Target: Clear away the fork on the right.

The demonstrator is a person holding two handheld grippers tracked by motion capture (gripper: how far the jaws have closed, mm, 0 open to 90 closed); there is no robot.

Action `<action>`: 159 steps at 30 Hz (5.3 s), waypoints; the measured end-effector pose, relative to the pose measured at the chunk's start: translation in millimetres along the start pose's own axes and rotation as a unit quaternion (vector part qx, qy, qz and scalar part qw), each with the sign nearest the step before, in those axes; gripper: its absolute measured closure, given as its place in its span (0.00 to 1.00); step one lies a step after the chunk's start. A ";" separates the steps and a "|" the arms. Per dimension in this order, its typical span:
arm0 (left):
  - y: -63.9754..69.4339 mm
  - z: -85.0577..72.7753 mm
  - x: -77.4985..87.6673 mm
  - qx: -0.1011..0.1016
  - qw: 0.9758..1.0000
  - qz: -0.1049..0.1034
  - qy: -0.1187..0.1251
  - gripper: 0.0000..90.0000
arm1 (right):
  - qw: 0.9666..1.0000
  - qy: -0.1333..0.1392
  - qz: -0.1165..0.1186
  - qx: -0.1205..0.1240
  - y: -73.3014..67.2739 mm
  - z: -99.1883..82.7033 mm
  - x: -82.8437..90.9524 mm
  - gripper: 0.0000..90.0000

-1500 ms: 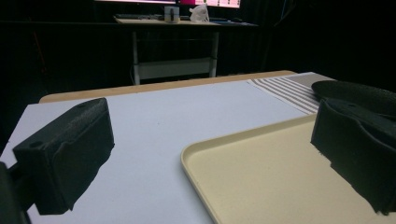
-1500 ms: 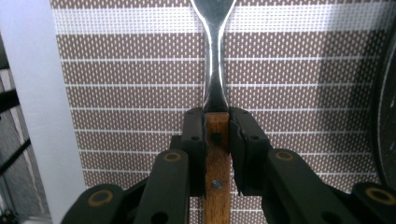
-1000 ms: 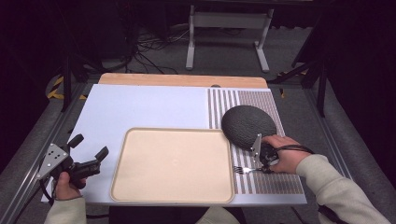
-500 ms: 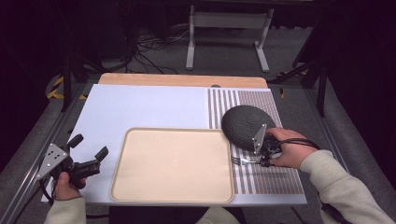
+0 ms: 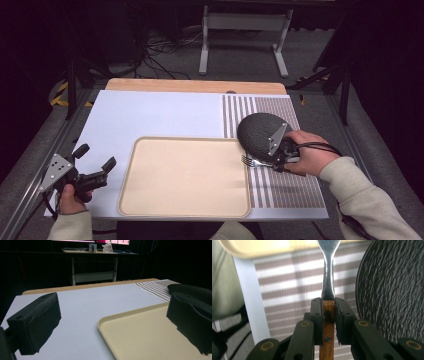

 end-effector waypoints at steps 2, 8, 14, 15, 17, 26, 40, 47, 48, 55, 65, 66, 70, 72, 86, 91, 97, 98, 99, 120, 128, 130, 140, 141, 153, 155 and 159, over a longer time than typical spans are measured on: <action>0.0 0.0 0.0 0.000 1.000 0.000 0.000 0.00 | 1.000 0.006 -0.003 -0.010 -0.2 2.3 0.0 0.86; -0.1 -0.1 0.2 0.003 1.000 0.001 0.001 0.00 | 0.997 0.038 0.000 -0.063 -0.2 16.4 -2.8 0.86; -0.8 0.3 0.6 0.001 1.000 0.000 0.001 0.00 | 0.993 0.059 -0.003 -0.105 0.6 26.6 -4.4 0.86; -0.8 0.3 0.7 0.002 1.000 0.001 0.002 0.00 | 0.992 0.062 -0.003 -0.112 0.7 28.8 -4.8 0.86; -1.0 0.3 0.7 0.001 1.000 0.000 0.002 0.00 | 0.988 0.070 -0.002 -0.135 0.7 34.6 -5.2 0.86; -1.2 0.5 0.9 0.001 1.000 0.001 0.003 0.00 | 0.979 0.094 0.000 -0.179 -1.3 59.8 -7.7 0.86; -1.1 1.4 1.5 0.004 1.000 0.001 0.005 0.00 | 0.956 0.109 0.020 -0.272 -8.1 87.9 -24.5 0.86; -1.1 1.6 1.6 0.004 1.000 0.001 0.005 0.00 | 0.945 0.108 0.032 -0.307 -12.3 96.7 -28.3 0.86; -1.1 1.7 1.7 0.004 1.000 0.001 0.005 0.00 | 0.945 0.106 0.032 -0.309 -13.0 98.3 -29.3 0.86; -1.9 2.1 2.0 0.001 1.000 0.002 0.005 0.00 | 0.937 0.109 0.029 -0.329 -14.9 104.8 -36.6 0.86; -2.2 2.5 2.3 0.002 1.000 0.004 0.006 0.00 | 0.926 0.098 0.033 -0.363 -17.5 108.7 -52.3 0.86; -2.2 2.6 2.4 0.002 1.000 0.004 0.006 0.00 | 0.925 0.094 0.031 -0.367 -17.4 108.5 -54.9 0.86; -2.6 2.5 2.5 0.002 1.000 0.005 0.006 0.00 | 0.919 0.080 0.036 -0.384 -17.3 107.0 -62.4 0.86; -2.5 2.3 2.5 0.006 1.000 0.006 0.006 0.00 | 0.915 0.075 0.038 -0.395 -18.0 106.7 -65.1 0.86; -3.0 2.4 2.7 0.005 1.000 0.005 0.005 0.00 | 0.894 0.047 0.047 -0.442 -19.4 104.1 -79.2 0.86; -2.9 2.4 2.8 0.007 1.000 0.005 0.006 0.00 | 0.890 0.040 0.046 -0.452 -19.8 102.7 -82.6 0.86; -2.9 2.4 2.8 0.007 1.000 0.005 0.006 0.00 | 0.886 0.030 0.051 -0.460 -20.8 101.3 -87.4 0.86; -2.9 2.4 2.9 0.007 1.000 0.005 0.006 0.00 | 0.885 0.028 0.052 -0.462 -21.0 101.2 -88.2 0.86; -2.9 2.5 2.9 0.007 1.000 0.005 0.006 0.00 | 0.884 0.027 0.052 -0.463 -21.0 100.9 -88.6 0.86; -3.5 3.1 3.4 0.004 1.000 0.004 0.007 0.00 | 0.876 0.012 0.061 -0.477 -21.5 97.2 -97.7 0.86; -4.0 3.3 3.6 0.004 1.000 0.004 0.007 0.00 | 0.883 0.022 0.058 -0.466 -20.6 96.1 -97.6 0.78; -3.8 3.3 3.6 0.006 1.000 0.005 0.007 0.00 | 0.885 0.028 0.052 -0.462 -20.0 95.6 -96.1 0.75; -3.8 3.5 3.8 0.006 1.000 0.005 0.008 0.00 | 0.900 0.075 0.029 -0.428 -21.0 97.6 -85.2 0.47; -3.9 3.5 3.8 0.006 1.000 0.005 0.008 0.00 | 0.904 0.084 0.022 -0.419 -21.8 98.2 -85.1 0.42; -3.8 3.1 3.6 0.008 1.000 0.005 0.008 0.00 | 0.951 0.179 -0.007 -0.254 -20.6 110.5 -76.3 0.25; -3.9 3.0 3.4 0.006 1.000 0.004 0.007 0.00 | 0.960 0.189 -0.008 -0.207 -20.1 114.0 -77.3 0.27; -3.6 2.8 3.3 0.008 1.000 0.004 0.008 0.00 | 0.970 0.198 -0.006 -0.144 -18.9 118.1 -80.9 0.35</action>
Point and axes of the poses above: each handheld gripper's, and its own axes: x roughly backward along the jaws, z roughly out of its top, y roughly to its right, the point moved 1 cm from there along -x, roughly forward along the jaws, and after that the axes turned 7 degrees about y, right-handed, at the moved point
